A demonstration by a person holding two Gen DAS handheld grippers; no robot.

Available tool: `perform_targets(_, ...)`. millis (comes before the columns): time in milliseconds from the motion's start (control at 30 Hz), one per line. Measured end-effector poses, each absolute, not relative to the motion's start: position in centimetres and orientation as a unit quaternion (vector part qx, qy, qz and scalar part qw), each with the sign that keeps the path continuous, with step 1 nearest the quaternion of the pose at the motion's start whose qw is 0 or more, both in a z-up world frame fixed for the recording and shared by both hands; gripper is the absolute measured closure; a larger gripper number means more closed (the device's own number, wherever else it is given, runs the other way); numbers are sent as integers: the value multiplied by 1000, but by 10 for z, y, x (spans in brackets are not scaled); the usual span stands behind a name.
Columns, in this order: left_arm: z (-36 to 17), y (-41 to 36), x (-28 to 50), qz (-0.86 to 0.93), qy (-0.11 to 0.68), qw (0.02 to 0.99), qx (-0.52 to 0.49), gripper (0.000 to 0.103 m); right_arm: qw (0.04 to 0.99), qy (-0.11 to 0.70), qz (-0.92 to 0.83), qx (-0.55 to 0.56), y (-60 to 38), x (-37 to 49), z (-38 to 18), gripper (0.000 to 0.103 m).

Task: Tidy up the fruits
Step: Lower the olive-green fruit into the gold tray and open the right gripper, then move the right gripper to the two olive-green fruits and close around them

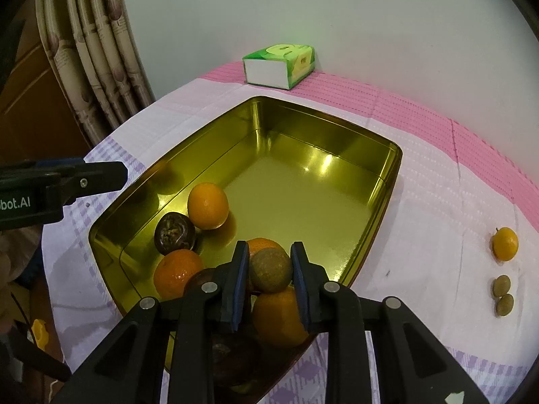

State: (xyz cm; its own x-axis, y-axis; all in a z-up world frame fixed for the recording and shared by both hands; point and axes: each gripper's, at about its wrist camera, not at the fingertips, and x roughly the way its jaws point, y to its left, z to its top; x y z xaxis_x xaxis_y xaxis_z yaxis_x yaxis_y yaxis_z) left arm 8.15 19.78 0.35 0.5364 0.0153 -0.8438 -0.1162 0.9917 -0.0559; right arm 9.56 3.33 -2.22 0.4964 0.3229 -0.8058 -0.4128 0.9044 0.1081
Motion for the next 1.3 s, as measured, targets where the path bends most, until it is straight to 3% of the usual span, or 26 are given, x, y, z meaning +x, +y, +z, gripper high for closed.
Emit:
perform_targets(333, 4, 193, 81, 36, 480, 875, -48, 26, 872, 441, 210, -35, 28, 92, -10, 67)
perform_targets(433, 4, 193, 81, 36, 480, 875, -48, 26, 878, 432, 204, -26, 21, 91, -3, 58)
perform_targets(733, 1, 192, 80, 36, 485, 872, -44, 26, 896, 417, 154, -9, -36, 83, 7, 57)
perform_targets(1300, -8, 177, 79, 20, 494, 869, -12, 26, 892, 451, 13, 16, -200, 94, -39, 56)
